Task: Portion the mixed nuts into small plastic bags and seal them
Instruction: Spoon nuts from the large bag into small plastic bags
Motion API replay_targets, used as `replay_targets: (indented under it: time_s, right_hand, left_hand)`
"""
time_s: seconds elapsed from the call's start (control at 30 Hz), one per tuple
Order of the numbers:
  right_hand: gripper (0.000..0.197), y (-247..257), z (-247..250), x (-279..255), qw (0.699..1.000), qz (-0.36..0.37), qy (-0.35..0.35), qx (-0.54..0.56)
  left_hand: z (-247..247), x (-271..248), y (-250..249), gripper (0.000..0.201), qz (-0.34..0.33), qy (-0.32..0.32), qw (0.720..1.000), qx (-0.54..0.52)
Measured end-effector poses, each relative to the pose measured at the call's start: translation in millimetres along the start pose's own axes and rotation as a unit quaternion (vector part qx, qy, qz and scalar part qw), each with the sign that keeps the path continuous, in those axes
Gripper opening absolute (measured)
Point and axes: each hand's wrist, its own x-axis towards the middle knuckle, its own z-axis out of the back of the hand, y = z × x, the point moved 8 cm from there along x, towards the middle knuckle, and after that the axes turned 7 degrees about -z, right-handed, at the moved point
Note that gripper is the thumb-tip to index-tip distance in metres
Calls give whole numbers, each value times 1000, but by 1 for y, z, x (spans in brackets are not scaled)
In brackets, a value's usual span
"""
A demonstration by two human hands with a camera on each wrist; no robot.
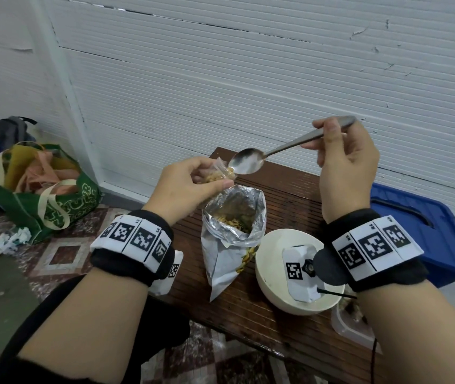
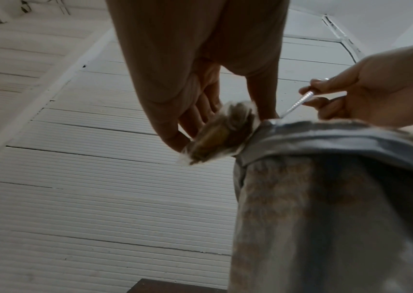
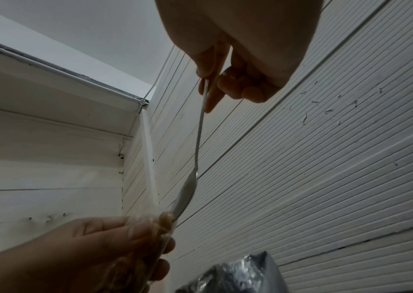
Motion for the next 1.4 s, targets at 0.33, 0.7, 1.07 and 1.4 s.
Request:
replay_targets:
  time_s: [0.33, 0.7, 1.07, 1.4]
  right_hand:
    - [23, -43, 0, -24, 970, -74, 14, -231]
    - [22, -81, -15, -56, 947, -148, 115, -261]
    - [32, -39, 55, -42, 975, -172, 31, -141]
    - [25, -18, 120, -47, 961, -197, 99, -169]
  left_hand:
    - [8, -1, -9, 37, -11, -21, 998, -65]
    - [7, -7, -32, 36, -46, -41, 993, -104]
    - [-60, -20, -85, 42, -83, 33, 986, -140]
    - [-155, -45, -109, 38, -120, 79, 979, -144]
